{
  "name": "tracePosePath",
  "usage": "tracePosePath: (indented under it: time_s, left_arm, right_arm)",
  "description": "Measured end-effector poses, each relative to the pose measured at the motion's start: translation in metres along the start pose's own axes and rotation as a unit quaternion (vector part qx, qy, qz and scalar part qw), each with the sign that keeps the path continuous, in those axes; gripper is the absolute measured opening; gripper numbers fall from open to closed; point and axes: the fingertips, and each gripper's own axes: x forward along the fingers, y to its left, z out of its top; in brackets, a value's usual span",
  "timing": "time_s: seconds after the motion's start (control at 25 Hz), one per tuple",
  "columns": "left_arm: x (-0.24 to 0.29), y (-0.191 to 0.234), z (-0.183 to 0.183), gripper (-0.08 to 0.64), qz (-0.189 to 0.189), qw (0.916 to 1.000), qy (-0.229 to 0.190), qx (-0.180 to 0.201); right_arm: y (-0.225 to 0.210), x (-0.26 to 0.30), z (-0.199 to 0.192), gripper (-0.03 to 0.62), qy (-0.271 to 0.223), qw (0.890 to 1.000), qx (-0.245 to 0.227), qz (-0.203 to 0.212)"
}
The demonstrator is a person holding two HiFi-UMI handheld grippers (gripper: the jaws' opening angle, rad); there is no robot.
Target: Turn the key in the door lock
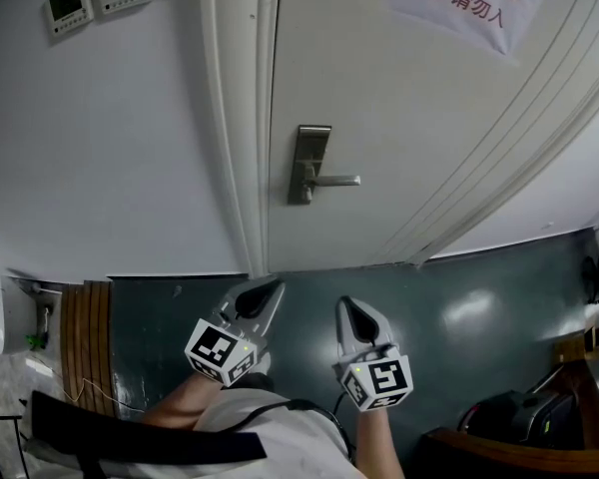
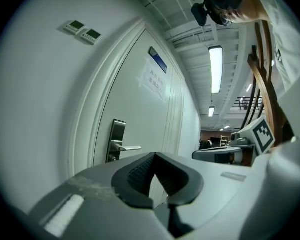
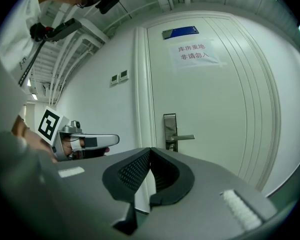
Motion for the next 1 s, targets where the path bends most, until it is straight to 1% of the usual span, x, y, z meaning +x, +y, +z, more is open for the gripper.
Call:
tracePosePath:
  time_s: [0.24, 0.48, 0.76, 0.92, 1.0]
  left_arm:
    - [0.009, 0.042, 0.004, 0.005, -0.012, 0.9999, -0.001, -0.007]
    - [0.009, 0.080, 0.009, 0.005, -0.020, 0.9998, -0.003, -0.006]
    - [0.004, 0.095, 0.006, 0.005, -0.012, 0.9997, -0.006, -0.018]
    - [0.002, 0.100, 0.002, 0.005, -0.002, 0.9998, -0.003, -0.021]
    - [0.003, 0.103, 0.000, 0.005, 0.007, 0.9998, -0.002, -0.019]
  right_arm:
    - [0.007, 0.045, 0.003, 0.008, 0.004, 1.000, 0.000, -0.012]
    - [0.018, 0.074, 0.004, 0.008, 0.006, 1.000, 0.008, -0.022]
    - [0.025, 0.089, 0.001, 0.008, 0.010, 1.000, 0.021, -0.020]
    - [0.018, 0.103, -0.003, 0.008, 0.015, 1.000, 0.011, -0.022]
    - [0.012, 0.112, -0.005, 0.008, 0.019, 1.000, -0.002, -0.020]
